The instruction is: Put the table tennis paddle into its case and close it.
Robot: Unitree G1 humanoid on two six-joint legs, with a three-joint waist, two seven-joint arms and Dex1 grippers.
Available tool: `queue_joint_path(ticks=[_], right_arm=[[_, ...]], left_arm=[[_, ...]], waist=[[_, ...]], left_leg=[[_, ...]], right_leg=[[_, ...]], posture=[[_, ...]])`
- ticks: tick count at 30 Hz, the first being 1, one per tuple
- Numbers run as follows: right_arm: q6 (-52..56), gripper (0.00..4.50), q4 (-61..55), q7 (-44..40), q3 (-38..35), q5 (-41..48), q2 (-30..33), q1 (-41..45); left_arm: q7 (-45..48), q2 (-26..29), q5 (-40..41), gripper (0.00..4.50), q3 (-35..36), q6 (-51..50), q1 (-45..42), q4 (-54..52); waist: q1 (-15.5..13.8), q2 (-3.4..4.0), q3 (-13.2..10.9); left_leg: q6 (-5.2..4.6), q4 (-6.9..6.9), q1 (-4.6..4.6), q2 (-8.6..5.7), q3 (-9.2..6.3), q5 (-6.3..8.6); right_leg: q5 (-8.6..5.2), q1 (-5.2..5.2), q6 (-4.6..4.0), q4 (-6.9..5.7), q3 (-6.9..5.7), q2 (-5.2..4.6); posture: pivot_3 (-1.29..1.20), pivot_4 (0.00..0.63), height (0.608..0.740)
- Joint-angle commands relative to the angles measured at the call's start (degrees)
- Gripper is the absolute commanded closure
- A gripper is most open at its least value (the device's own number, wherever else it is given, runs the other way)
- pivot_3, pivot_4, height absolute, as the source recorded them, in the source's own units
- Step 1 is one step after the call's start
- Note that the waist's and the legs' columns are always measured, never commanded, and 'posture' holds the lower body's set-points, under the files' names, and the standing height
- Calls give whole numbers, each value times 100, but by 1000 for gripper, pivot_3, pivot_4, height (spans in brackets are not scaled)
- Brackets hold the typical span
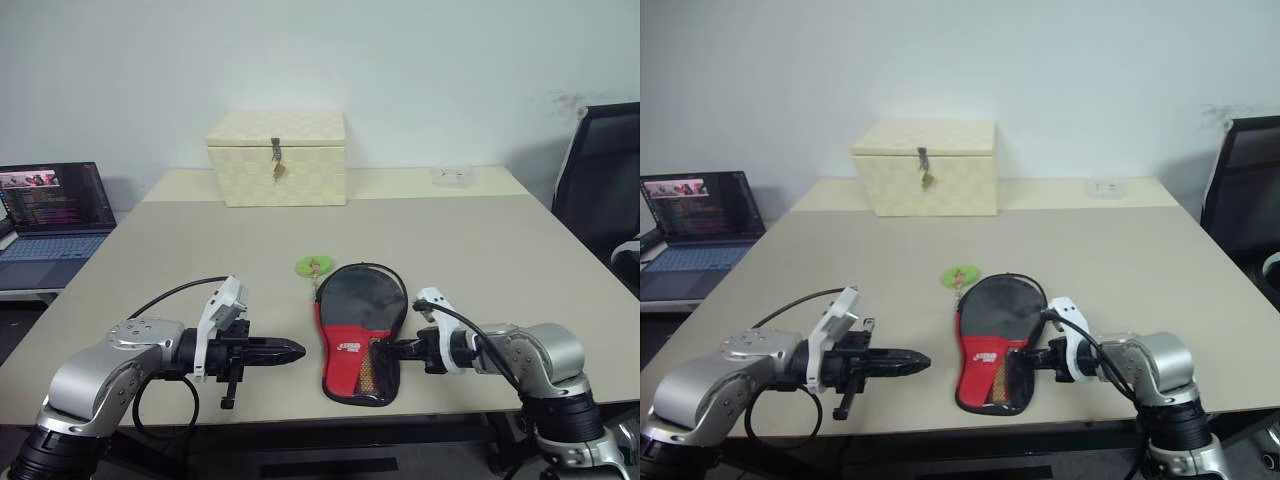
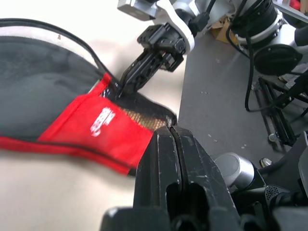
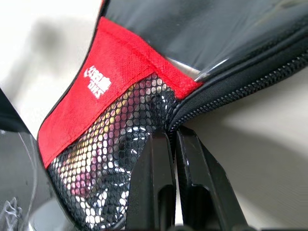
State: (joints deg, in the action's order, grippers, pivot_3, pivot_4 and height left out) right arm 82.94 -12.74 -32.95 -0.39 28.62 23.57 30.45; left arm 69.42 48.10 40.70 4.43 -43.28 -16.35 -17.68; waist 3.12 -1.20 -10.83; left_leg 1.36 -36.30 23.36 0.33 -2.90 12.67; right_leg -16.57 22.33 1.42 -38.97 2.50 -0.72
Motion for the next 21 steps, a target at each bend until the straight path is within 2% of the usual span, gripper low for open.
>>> queue_joint_path(ticks=[1,10,21], right_arm=[[-52,4481,-67,-123,-30,141,290,51],[-54,4481,-152,-248,40,323,736,-27],[259,4481,-498,-116,-75,557,555,-245]], left_arm=[[59,53,116,4500,16,43,-63,-162],[105,10,76,4500,-59,100,-79,-115],[161,4,6,4500,-102,239,-80,-2]], waist=[[-8,0,0],[-43,-1,-1],[-82,-1,-1]], left_leg=[[0,0,0,0,0,0],[0,0,2,-3,-1,0],[0,0,3,-1,-2,0]], right_leg=[[0,0,0,0,0,0],[0,0,1,4,-1,0],[-1,0,0,4,-2,0]], posture=[[0,150,740],[0,150,740],[0,150,740]])
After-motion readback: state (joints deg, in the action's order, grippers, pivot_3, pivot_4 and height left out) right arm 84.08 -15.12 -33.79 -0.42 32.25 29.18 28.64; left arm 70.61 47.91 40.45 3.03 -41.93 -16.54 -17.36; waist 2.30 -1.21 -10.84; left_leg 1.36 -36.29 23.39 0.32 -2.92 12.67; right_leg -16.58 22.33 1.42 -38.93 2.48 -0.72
